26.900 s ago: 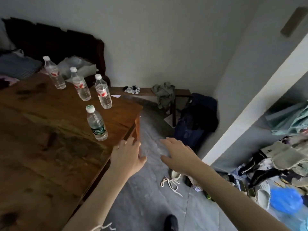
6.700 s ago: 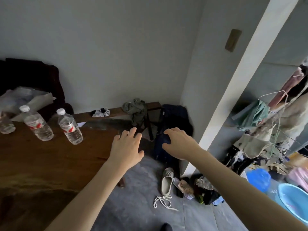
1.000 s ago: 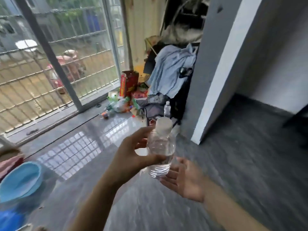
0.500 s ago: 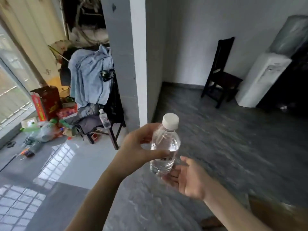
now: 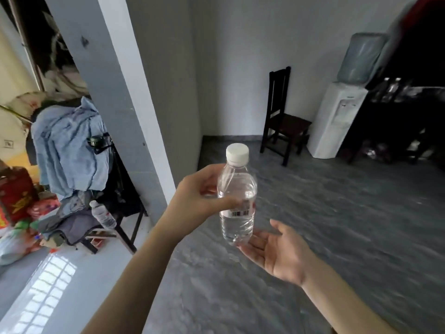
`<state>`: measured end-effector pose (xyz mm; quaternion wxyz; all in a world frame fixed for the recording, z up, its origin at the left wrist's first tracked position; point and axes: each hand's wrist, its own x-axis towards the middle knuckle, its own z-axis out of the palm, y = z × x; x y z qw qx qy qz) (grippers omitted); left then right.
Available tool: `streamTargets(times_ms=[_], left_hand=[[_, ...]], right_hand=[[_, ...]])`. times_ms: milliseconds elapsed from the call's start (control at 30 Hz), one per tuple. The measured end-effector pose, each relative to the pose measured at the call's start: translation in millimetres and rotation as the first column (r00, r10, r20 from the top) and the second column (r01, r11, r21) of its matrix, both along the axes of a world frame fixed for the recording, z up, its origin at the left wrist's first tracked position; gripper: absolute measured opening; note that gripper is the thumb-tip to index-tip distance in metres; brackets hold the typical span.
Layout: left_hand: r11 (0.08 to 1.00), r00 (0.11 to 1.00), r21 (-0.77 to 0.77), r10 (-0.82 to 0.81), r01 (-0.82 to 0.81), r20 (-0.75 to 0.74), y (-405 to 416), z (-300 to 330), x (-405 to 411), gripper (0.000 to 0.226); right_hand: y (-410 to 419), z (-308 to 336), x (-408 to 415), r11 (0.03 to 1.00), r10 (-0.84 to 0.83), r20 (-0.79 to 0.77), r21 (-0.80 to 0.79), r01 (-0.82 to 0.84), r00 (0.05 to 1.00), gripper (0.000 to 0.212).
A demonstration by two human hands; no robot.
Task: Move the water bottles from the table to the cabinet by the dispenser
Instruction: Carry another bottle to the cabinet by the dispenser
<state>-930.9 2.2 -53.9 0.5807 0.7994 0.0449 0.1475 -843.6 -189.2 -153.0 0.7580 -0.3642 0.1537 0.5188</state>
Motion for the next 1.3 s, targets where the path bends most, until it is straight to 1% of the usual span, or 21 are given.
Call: streamTargets(times_ms=[133,267,367,500,667,733,867,1000,1133,1300], left_hand=[[0.998,1.000,-0.058,-0.016,0.016,0.009,-0.1,3.5,49.7,0.059],[0.999,0.999,0.016,-0.050,0.051,-0.017,3.3,3.1,105.8,0.055],[0.994,0.996,0.065,-0.081,0.083,-0.029,13.4,0.7,154.1,0.057],[0.989,0.992,0.076,-0.126,0.126,-0.003,34.7,3.2,228.3,0.061],[0.976,0.979,0.089,-0.202,0.201,0.003,57.5,8.0,331.1,0.061],[0.969,0.974,0.103,-0.225,0.224,0.003,59.8,9.3,370.9,0.063],[0.960,0.966,0.114,-0.260,0.257,0.005,56.1,10.7,441.5,0.066],[0.941,0.949,0.130,-0.315,0.313,-0.003,49.9,5.4,507.1,0.062],[0.928,0.934,0.102,-0.358,0.358,-0.021,32.1,0.6,576.7,0.060],[0.910,0.915,0.097,-0.403,0.402,-0.009,1.3,5.8,674.7,0.057]], right_hand=[[-5.7,5.3,42.6,1.000,-0.014,-0.011,0.023,0.014,1.000,0.070],[-0.1,3.6,87.3,0.999,-0.027,-0.024,0.033,0.028,0.999,0.068],[10.3,1.2,128.0,0.999,-0.044,-0.021,0.030,0.045,0.999,0.068],[30.3,2.0,195.1,0.996,-0.087,-0.005,0.026,0.087,0.996,0.066],[52.9,5.9,287.1,0.989,-0.145,0.026,0.017,0.144,0.989,0.067],[55.9,7.8,319.2,0.982,-0.187,0.014,0.010,0.187,0.982,0.067],[47.4,9.4,376.0,0.967,-0.256,-0.002,0.004,0.256,0.967,0.069],[36.0,8.2,432.4,0.956,-0.295,0.012,-0.008,0.295,0.956,0.067],[21.8,5.0,493.8,0.943,-0.333,0.016,-0.017,0.333,0.943,0.066],[-11.1,10.4,583.9,0.935,-0.353,0.050,-0.025,0.354,0.934,0.064]])
